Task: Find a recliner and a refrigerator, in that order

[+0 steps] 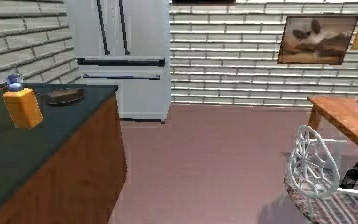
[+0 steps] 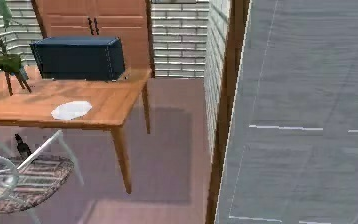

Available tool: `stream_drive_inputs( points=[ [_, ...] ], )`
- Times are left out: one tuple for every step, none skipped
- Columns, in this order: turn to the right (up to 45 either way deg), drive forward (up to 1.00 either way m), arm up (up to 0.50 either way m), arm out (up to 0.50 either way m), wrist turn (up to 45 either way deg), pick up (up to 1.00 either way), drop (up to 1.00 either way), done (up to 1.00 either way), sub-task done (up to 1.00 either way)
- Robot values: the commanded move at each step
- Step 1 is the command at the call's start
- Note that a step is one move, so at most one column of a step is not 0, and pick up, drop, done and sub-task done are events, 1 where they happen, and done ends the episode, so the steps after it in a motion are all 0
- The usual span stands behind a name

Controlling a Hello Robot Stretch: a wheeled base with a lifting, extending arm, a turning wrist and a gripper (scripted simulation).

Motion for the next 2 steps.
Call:
stream_drive_inputs(
  points=[
    [0.0, 1.0, 0.0, 0.0, 0.0, 0.0, 0.0, 0.0, 0.0],
    [0.0, 0.75, 0.0, 0.0, 0.0, 0.0, 0.0, 0.0, 0.0]
  ],
)
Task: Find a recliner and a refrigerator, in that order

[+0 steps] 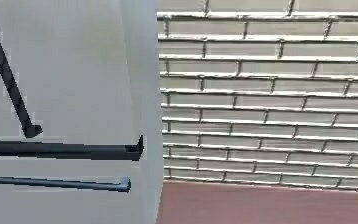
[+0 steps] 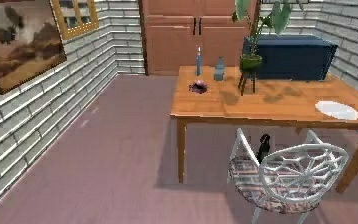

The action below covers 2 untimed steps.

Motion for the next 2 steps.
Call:
stream_drive_inputs(
  points=[
    [-30.0, 0.0, 0.0, 0.0, 0.0, 0.0, 0.0, 0.0, 0.0],
    [0.0, 0.0, 0.0, 0.0, 0.0, 0.0, 0.0, 1.0, 0.0]
  ],
)
